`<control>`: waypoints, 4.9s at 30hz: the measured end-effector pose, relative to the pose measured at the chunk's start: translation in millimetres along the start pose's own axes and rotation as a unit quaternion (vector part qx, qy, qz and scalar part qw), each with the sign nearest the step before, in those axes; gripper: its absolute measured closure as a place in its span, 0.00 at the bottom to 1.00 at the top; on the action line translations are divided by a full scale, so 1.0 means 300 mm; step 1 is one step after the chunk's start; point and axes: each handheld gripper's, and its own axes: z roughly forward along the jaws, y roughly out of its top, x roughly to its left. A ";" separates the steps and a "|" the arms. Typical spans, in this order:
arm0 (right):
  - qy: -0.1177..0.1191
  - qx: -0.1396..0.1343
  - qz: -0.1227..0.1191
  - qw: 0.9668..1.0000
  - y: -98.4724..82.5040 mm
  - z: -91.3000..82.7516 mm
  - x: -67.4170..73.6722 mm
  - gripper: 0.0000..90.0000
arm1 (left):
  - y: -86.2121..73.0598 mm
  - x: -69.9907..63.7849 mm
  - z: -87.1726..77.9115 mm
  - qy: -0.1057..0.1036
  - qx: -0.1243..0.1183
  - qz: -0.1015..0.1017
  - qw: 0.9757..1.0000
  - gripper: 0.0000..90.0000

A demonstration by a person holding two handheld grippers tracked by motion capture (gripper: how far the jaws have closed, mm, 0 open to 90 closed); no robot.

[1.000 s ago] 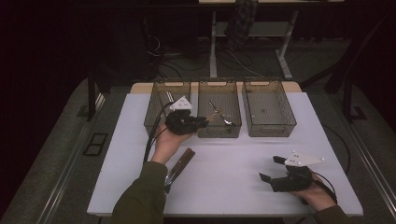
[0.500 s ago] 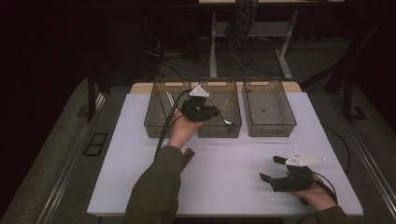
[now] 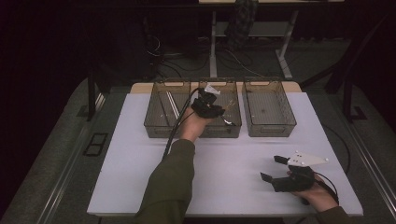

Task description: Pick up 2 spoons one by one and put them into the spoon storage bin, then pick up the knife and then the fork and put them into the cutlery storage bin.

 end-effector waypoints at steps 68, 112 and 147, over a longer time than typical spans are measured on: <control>-0.007 0.007 0.000 1.000 -0.003 0.008 -0.003 0.15 | -0.567 -0.061 -0.464 -0.004 -0.030 -0.049 0.998 0.62; -0.012 0.010 -0.006 1.000 -0.002 0.005 0.001 0.15 | -0.657 -0.105 -0.409 0.035 0.058 -0.017 0.998 0.82; 0.107 0.061 -0.070 0.990 0.180 0.028 -0.010 0.16 | -0.424 -0.184 -0.375 -0.134 0.053 0.083 0.986 0.85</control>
